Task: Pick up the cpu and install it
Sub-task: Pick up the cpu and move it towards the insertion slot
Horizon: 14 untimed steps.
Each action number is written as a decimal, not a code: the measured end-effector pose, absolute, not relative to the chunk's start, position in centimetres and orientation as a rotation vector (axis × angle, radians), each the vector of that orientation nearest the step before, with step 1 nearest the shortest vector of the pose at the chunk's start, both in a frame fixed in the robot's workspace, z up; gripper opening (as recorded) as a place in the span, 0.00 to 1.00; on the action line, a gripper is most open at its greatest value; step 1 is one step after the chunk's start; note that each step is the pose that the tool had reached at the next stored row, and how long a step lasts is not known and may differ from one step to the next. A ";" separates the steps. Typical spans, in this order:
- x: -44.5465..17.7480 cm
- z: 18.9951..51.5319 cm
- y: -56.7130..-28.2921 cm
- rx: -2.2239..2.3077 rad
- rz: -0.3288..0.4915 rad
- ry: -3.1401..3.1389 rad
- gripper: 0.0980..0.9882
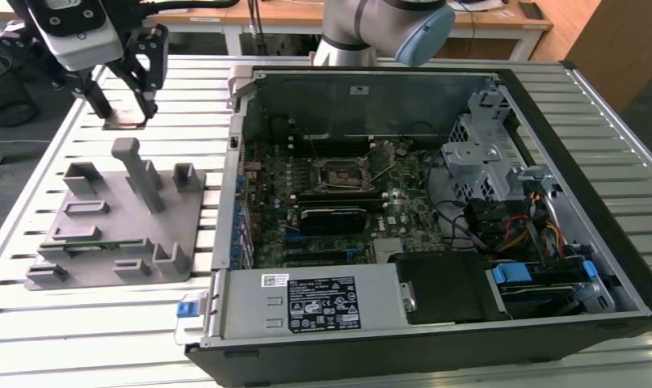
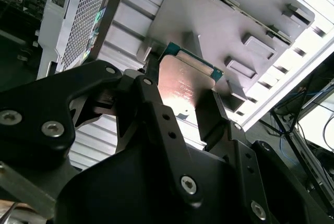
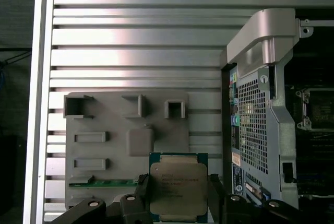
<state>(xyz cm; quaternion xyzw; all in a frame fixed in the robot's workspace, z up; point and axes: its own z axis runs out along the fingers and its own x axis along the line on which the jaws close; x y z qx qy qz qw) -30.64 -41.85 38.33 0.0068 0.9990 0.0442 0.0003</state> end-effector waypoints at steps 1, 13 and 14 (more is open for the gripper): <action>-30.6 38.3 -41.9 0.022 0.139 3.138 0.48; -29.4 38.3 -41.9 0.022 0.139 3.138 0.48; -29.3 38.2 -41.8 0.022 0.139 3.138 0.48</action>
